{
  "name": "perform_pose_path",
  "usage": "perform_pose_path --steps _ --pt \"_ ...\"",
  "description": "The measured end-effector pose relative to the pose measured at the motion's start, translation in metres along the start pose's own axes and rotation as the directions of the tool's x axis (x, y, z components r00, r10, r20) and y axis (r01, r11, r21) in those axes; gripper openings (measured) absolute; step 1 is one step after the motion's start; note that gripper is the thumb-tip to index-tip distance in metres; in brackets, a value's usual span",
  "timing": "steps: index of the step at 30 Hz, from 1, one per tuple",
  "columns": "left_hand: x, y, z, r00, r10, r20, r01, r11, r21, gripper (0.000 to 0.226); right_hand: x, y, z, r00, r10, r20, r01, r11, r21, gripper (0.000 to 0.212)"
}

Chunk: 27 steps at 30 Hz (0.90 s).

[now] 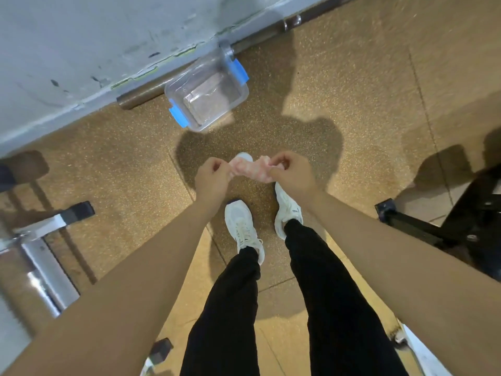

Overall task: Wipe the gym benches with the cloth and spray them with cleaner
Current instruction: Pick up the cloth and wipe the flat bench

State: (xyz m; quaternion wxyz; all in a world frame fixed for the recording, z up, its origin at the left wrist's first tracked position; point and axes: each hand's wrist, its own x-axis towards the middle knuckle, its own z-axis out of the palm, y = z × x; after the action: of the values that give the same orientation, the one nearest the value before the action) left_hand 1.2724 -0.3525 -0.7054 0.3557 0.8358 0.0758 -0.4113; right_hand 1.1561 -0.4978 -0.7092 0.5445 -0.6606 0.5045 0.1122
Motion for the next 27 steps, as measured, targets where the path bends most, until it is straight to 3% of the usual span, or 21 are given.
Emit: perform_pose_path --steps 4,8,12,15,19,23,27 --pt "-0.072 0.043 -0.008 0.967 0.202 0.155 -0.21 0.977 0.038 0.012 -0.077 -0.013 -0.062 0.991 -0.002 -0.136 0.024 0.986 0.164 0.007" --pt "-0.135 0.091 0.021 0.908 0.294 0.299 -0.328 0.942 0.071 0.007 -0.147 -0.012 -0.125 0.955 0.04 -0.295 0.045 0.96 0.277 0.012" --pt "-0.189 0.129 0.075 0.801 0.405 0.44 -0.477 0.877 0.061 0.024 -0.2 0.013 -0.181 0.903 0.117 -0.414 0.036 0.938 0.344 0.018" --pt "-0.221 0.148 0.125 0.727 0.395 0.562 -0.544 0.831 0.12 0.04 -0.226 0.052 -0.217 0.865 0.221 -0.45 -0.019 0.911 0.411 0.028" --pt "-0.262 0.165 0.195 0.59 0.316 0.743 -0.651 0.73 0.207 0.038 -0.256 0.103 -0.257 0.823 0.269 -0.5 -0.054 0.914 0.403 0.048" --pt "-0.298 0.171 0.259 0.536 0.222 0.814 -0.698 0.659 0.28 0.036 -0.277 0.149 -0.288 0.782 0.347 -0.518 -0.1 0.89 0.445 0.061" --pt "-0.32 0.163 0.323 0.446 0.219 0.868 -0.817 0.496 0.295 0.043 -0.287 0.196 -0.309 0.672 0.476 -0.567 -0.156 0.84 0.519 0.057"
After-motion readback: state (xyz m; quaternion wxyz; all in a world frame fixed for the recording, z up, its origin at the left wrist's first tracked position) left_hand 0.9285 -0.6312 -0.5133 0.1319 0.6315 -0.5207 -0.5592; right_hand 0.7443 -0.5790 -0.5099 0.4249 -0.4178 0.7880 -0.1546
